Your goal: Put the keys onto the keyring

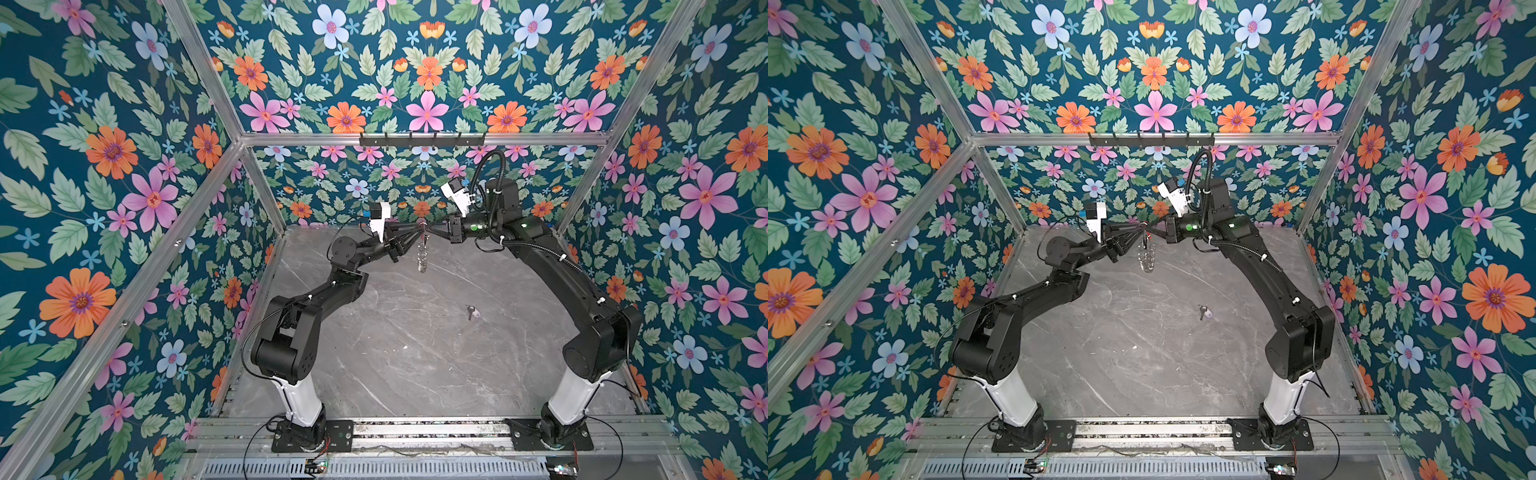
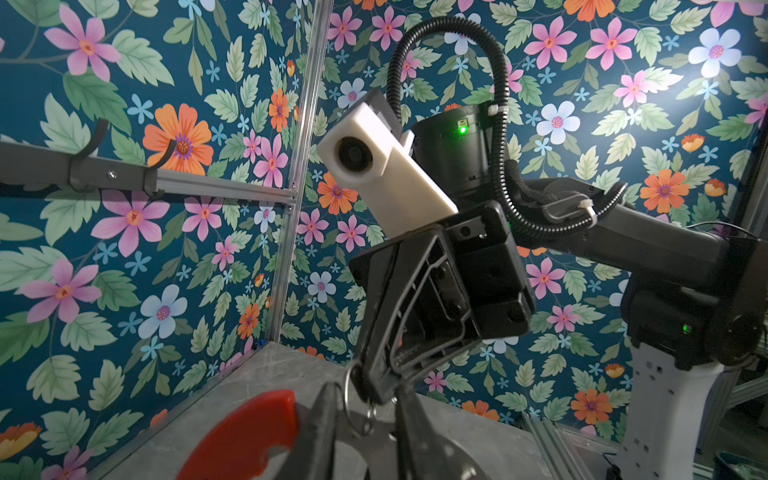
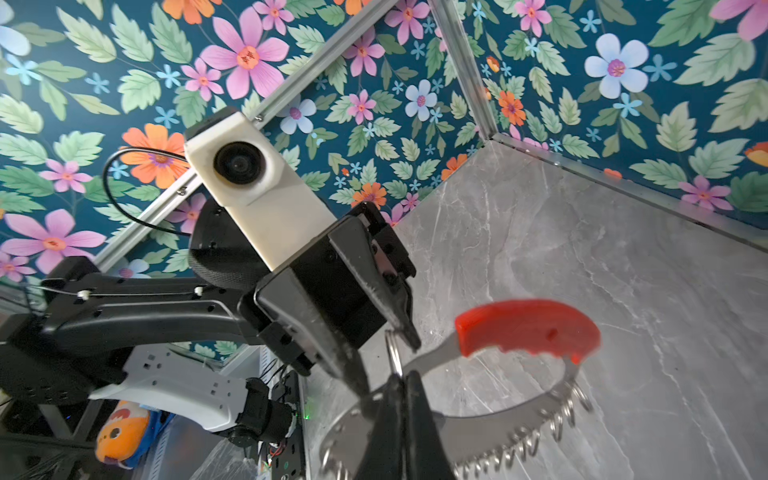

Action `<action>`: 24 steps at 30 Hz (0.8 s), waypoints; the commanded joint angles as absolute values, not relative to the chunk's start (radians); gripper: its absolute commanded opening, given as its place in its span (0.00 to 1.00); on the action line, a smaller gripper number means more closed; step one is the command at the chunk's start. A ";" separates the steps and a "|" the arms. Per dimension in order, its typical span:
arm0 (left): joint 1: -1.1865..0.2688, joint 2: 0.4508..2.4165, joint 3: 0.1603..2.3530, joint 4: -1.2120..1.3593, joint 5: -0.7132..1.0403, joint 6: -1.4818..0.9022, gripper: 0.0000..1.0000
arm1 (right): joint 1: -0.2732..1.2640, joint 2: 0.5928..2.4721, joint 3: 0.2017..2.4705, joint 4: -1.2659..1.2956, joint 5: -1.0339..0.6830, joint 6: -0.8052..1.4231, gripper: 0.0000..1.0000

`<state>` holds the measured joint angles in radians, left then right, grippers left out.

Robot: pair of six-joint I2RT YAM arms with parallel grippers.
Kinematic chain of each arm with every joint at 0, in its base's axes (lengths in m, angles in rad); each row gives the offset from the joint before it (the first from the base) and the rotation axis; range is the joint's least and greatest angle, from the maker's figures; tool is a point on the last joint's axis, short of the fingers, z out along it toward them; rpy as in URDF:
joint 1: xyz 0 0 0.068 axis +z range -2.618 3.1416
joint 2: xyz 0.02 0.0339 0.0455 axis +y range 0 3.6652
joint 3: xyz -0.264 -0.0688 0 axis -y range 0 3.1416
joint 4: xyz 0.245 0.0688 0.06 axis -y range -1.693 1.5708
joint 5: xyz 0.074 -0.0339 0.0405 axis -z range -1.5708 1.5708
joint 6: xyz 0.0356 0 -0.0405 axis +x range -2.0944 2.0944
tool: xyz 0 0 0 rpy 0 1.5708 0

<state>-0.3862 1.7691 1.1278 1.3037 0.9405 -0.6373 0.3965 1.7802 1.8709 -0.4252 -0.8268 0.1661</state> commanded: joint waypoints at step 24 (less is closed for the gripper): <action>-0.362 1.665 1.242 0.354 1.019 0.207 0.31 | 0.546 1.866 2.061 -0.880 -0.253 -0.473 0.00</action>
